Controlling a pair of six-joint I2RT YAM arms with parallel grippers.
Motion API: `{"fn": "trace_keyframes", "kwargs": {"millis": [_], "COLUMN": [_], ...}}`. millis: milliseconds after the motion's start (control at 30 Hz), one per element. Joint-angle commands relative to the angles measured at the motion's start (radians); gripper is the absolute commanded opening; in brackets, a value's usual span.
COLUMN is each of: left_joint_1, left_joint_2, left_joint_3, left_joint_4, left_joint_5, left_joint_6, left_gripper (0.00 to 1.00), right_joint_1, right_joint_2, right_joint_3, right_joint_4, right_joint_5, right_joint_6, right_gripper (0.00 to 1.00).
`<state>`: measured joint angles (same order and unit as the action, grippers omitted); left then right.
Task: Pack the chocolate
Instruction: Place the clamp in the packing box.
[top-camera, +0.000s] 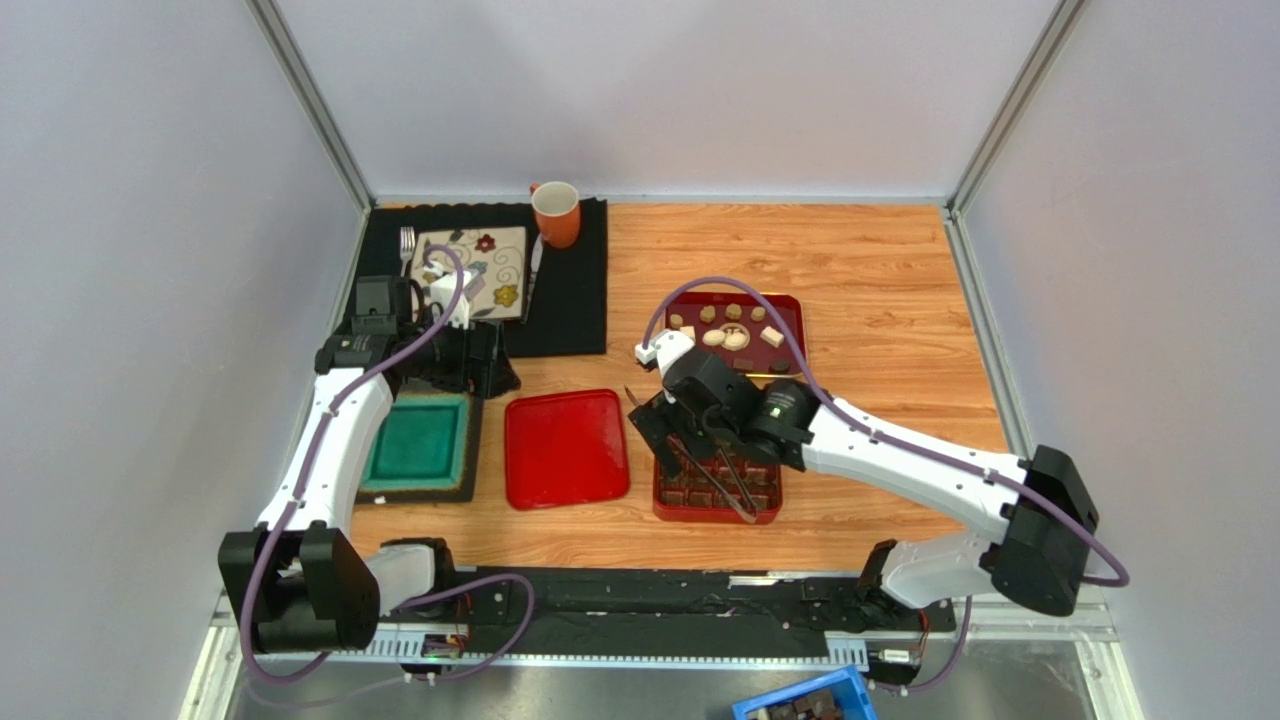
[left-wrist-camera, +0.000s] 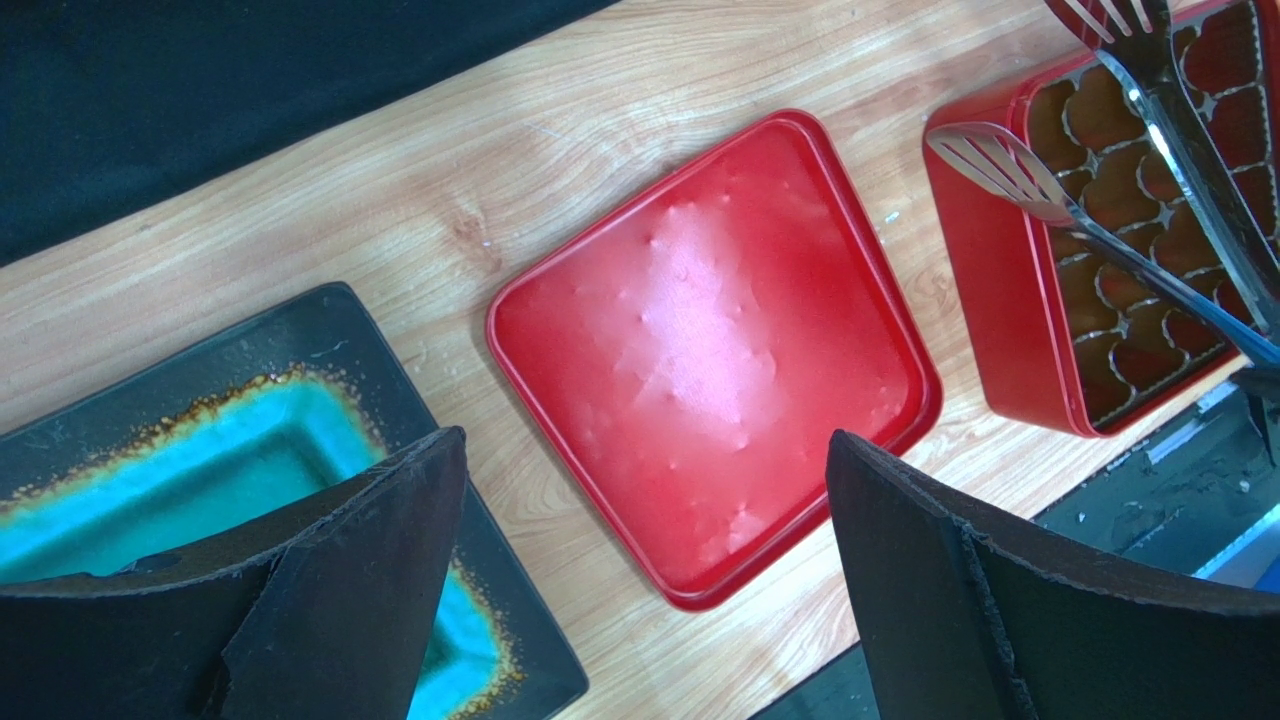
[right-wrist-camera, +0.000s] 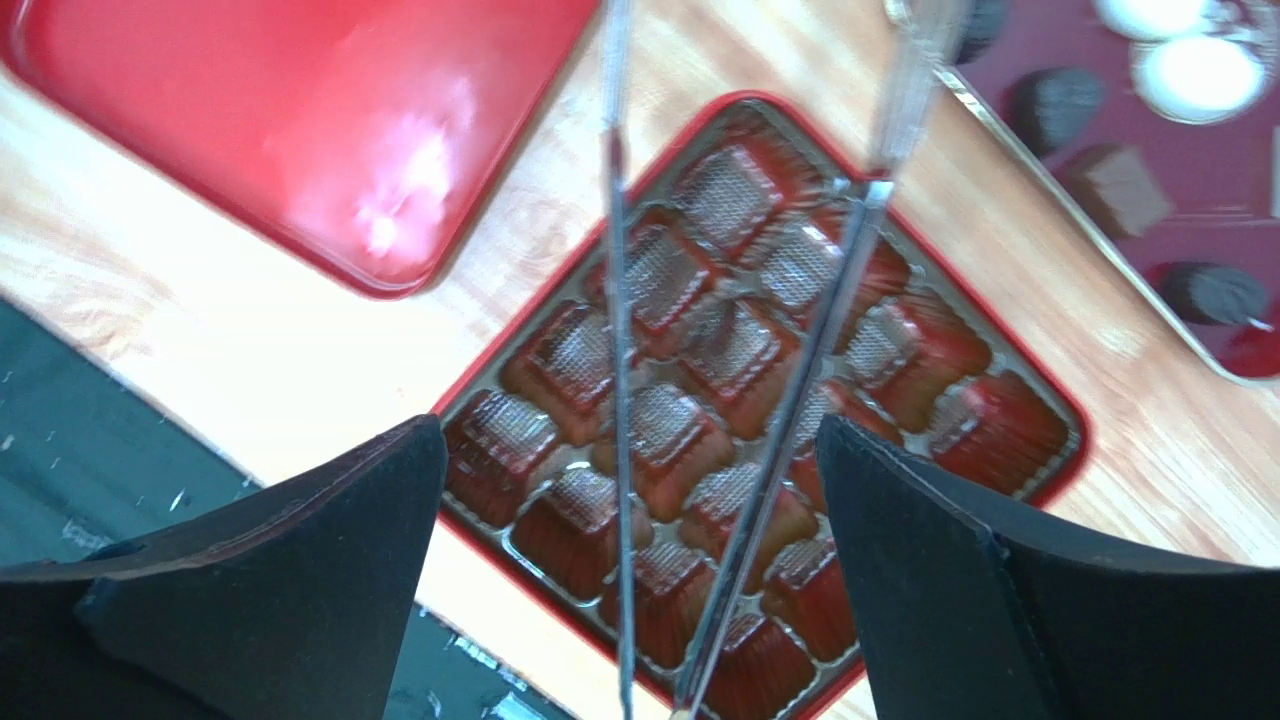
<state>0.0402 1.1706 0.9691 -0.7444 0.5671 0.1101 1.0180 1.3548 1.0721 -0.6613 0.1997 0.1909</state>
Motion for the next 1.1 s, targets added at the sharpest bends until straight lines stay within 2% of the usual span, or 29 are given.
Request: {"fn": "trace_keyframes", "kwargs": {"millis": [0,133,200,533,1067], "left_joint_1": [0.001,0.003,0.001,0.001,0.003], "left_joint_2": [-0.025,-0.023,-0.019,-0.015,-0.006], "left_joint_3": [0.036,0.046,0.056,0.085,0.092], "left_joint_4": [-0.010,-0.021,-0.027,-0.044,-0.050], "left_joint_5": [0.010,0.004,0.001,0.004,0.001], "left_joint_6": [0.005,0.011,0.017,0.014,0.023], "left_gripper": [0.98,0.98,0.98,0.98,0.99], "right_joint_1": [0.002,0.002,0.002,0.001,-0.045], "right_joint_2": [-0.092,-0.210,-0.240,-0.140,-0.132], "right_joint_3": [-0.130,-0.293,-0.322,-0.294,-0.339], "right_joint_4": [0.138,0.348,0.390,0.413,0.460], "right_joint_5": [0.112,0.128,0.144,0.130,0.034], "right_joint_6": [0.021,0.053,0.054,0.079,0.110], "right_gripper": [1.00,1.00,1.00,1.00,1.00]}}
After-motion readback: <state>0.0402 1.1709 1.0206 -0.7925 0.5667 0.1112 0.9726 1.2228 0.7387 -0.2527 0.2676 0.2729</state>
